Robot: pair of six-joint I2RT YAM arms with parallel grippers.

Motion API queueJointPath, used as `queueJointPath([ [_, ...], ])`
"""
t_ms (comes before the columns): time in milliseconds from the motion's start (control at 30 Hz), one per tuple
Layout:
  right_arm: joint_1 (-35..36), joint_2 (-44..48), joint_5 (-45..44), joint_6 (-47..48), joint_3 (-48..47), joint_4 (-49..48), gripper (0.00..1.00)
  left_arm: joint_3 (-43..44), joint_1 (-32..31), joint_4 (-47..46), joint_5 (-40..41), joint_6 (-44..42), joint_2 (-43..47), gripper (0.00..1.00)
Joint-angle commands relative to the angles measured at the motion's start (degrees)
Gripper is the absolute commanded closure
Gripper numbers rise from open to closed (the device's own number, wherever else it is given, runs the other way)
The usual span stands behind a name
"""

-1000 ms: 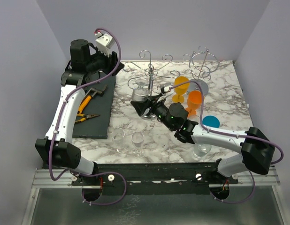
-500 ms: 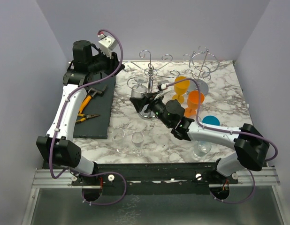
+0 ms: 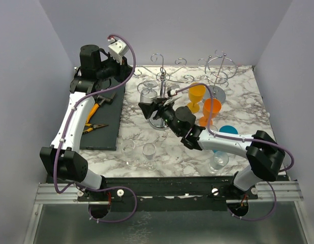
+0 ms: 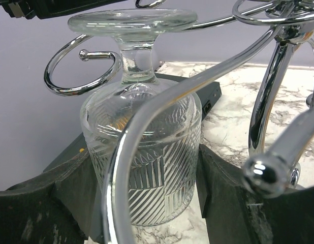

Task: Place the wine glass upside down on the wine glass rack
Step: Turn the wine glass upside down at the wine rack.

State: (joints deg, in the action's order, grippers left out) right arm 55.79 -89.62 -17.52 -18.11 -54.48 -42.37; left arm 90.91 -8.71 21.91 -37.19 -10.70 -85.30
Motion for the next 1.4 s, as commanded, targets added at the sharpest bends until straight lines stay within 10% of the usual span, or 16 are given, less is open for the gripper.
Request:
queueJointPath([
  [0, -0.2, -1.0, -0.5, 2.0, -3.2, -6.3, 0.91, -2.1, -1.3, 3.0, -3.5, -0.9, 0.8, 0.85],
  [1367, 4.4, 2.6, -16.6, 6.8, 0.8, -7.8, 0.96, -3.7, -1.5, 3.2, -5.6, -0.7, 2.2, 1.00],
])
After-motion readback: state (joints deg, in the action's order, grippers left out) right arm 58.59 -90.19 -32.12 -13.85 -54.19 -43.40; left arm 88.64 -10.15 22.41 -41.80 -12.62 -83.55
